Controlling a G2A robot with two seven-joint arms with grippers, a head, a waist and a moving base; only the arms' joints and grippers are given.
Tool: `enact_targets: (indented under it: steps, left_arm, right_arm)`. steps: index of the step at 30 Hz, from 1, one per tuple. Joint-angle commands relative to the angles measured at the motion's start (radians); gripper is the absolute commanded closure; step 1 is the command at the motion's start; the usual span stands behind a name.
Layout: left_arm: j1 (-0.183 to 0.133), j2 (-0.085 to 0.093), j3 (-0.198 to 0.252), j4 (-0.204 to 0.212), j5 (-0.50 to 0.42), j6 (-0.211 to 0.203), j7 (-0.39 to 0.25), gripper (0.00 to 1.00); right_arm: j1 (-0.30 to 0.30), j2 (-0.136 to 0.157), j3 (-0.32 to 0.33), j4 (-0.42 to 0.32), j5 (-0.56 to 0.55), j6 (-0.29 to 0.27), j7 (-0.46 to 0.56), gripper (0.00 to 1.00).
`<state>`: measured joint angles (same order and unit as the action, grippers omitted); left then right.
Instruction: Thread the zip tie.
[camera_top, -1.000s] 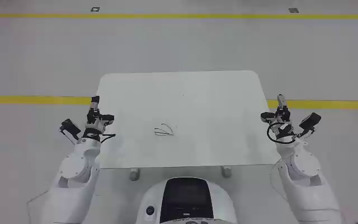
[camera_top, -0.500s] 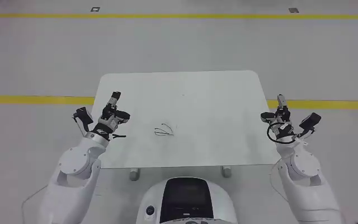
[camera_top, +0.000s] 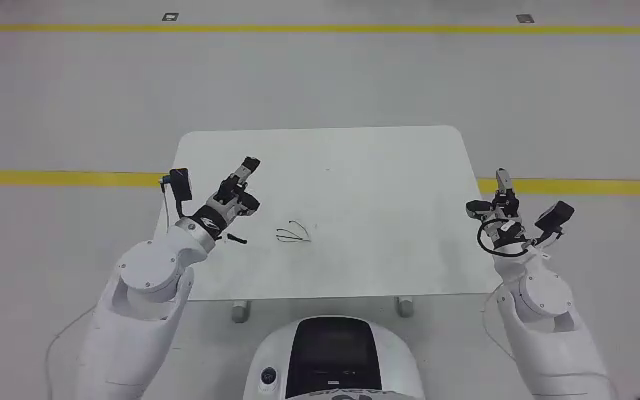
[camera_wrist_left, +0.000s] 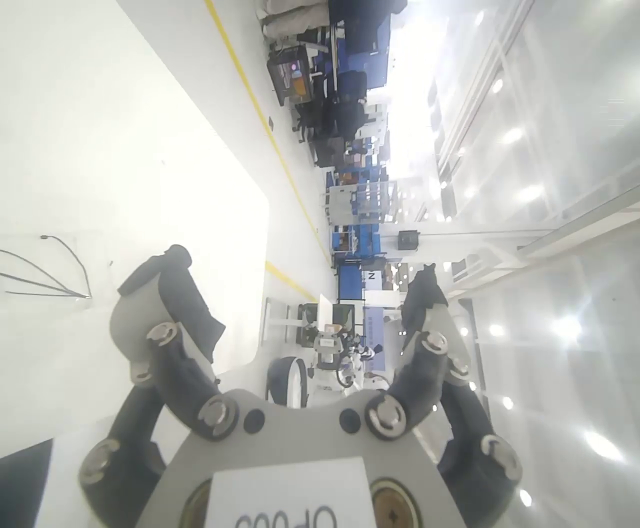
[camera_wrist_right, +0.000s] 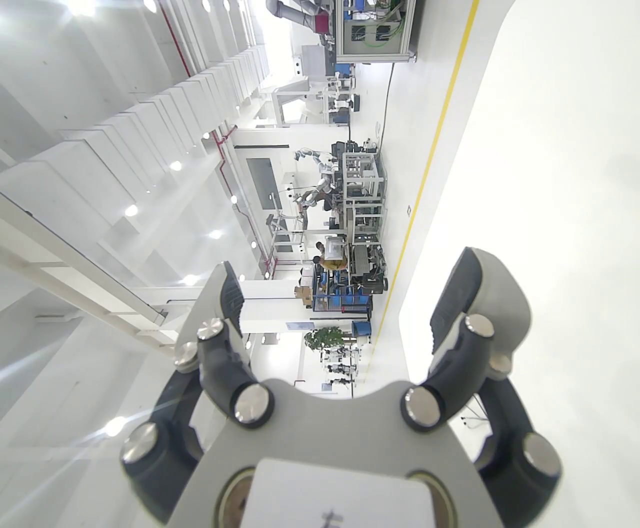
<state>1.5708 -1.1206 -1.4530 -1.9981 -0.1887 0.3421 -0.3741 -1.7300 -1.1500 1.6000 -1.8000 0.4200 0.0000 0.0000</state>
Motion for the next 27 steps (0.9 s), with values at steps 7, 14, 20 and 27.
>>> enact_targets:
  steps: [7,14,20,27]
  left_arm:
    - [-0.006,0.003,0.015,0.009,0.015,-0.002,-0.017,0.00]
    - [-0.053,0.002,0.050,0.031,0.018,-0.002,-0.052,0.00]
    - [-0.139,0.005,0.094,0.110,0.058,-0.002,-0.072,0.00]
    - [-0.139,0.005,0.094,0.110,0.058,-0.002,-0.072,0.00]
  right_arm:
    - [0.000,0.000,0.000,0.000,0.000,0.000,0.000,0.00]
    - [0.000,0.000,0.000,0.000,0.000,0.000,0.000,0.00]
    - [0.000,0.000,0.000,0.000,0.000,0.000,0.000,0.00]
    - [0.000,0.000,0.000,0.000,0.000,0.000,0.000,0.00]
